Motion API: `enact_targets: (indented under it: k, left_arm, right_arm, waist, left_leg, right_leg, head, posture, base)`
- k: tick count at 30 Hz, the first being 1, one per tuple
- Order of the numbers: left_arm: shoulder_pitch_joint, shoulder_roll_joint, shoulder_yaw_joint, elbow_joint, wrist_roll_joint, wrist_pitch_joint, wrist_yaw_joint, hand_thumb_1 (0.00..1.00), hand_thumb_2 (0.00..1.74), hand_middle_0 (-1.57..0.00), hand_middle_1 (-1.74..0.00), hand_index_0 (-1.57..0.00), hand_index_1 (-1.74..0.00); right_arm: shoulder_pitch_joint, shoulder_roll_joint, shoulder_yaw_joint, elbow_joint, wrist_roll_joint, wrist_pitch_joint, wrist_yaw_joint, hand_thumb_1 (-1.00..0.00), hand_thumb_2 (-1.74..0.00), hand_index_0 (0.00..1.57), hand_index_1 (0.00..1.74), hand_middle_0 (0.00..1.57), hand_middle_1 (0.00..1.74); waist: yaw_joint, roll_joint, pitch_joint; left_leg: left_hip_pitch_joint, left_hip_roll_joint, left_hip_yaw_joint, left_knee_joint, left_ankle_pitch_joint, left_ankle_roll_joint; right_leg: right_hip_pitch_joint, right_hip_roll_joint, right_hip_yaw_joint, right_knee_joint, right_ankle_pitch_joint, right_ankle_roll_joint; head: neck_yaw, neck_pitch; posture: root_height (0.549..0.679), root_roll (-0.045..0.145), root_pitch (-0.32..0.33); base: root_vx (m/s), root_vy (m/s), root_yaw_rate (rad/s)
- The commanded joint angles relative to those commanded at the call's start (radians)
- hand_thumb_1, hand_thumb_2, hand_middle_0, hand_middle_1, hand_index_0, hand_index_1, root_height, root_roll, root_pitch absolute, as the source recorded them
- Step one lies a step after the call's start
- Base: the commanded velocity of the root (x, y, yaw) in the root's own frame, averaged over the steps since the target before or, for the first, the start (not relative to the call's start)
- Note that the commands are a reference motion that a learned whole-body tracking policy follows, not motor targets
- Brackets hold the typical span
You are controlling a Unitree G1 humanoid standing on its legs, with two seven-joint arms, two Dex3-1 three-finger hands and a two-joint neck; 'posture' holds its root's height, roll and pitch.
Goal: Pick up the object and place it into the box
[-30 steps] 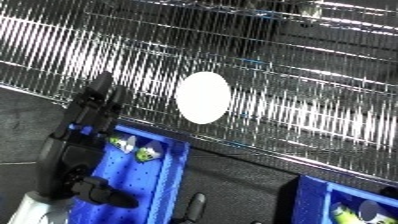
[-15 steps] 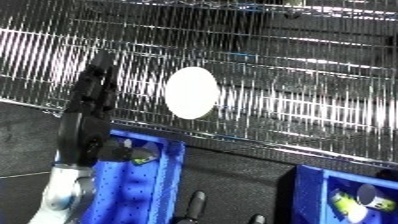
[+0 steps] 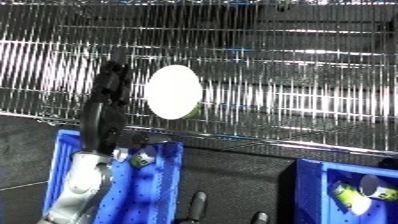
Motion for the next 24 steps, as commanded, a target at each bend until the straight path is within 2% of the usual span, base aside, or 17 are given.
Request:
enact_targets:
  k: [7, 16, 24]
  left_arm:
    - [-0.057, -0.002, -0.009, 0.043, -0.010, 0.022, -0.013, 0.00, 0.00, 0.00, 0.00, 0.00, 0.00]
    - [-0.111, -0.015, -0.018, 0.088, -0.034, 0.042, -0.027, 0.45, 0.78, -0.71, -0.78, -0.71, -0.78]
    - [-0.128, -0.031, -0.026, 0.102, -0.036, 0.055, -0.041, 0.85, 1.48, -1.33, -1.48, -1.33, -1.48]
  right_arm:
    - [0.004, 0.009, 0.018, -0.028, 0.016, 0.000, -0.018, 0.00, 0.00, 0.00, 0.00, 0.00, 0.00]
    - [0.006, 0.018, 0.031, -0.042, 0.028, -0.008, -0.027, 0.00, 0.00, 0.00, 0.00, 0.00, 0.00]
    - [0.005, 0.028, 0.035, -0.048, 0.027, -0.014, -0.035, 0.00, 0.00, 0.00, 0.00, 0.00, 0.00]
  waist:
    - [-0.023, -0.013, 0.000]
    - [-0.043, -0.017, 0.000]
    - [-0.047, -0.016, 0.000]
  left_leg:
    - [-0.019, 0.005, 0.003, 0.016, -0.011, 0.0000]
    - [-0.021, 0.005, 0.008, 0.019, -0.019, -0.0015]
    - [-0.011, 0.003, 0.009, 0.006, -0.017, -0.0038]
  right_leg:
    - [-0.020, 0.0063, 0.010, 0.002, 0.003, 0.0033]
    - [-0.022, 0.0076, 0.019, -0.009, 0.005, 0.0068]
    - [-0.015, 0.0052, 0.019, -0.023, 0.008, 0.0103]
  head:
    - [-0.017, 0.013]
    - [-0.033, 0.022]
    - [-0.042, 0.029]
  posture:
    - [0.644, -0.003, 0.117]
    - [0.645, -0.001, 0.125]
    - [0.647, 0.000, 0.126]
  base:
    - [0.005, 0.014, -0.049]
    - [0.005, 0.013, -0.024]
    - [-0.004, -0.001, 0.002]
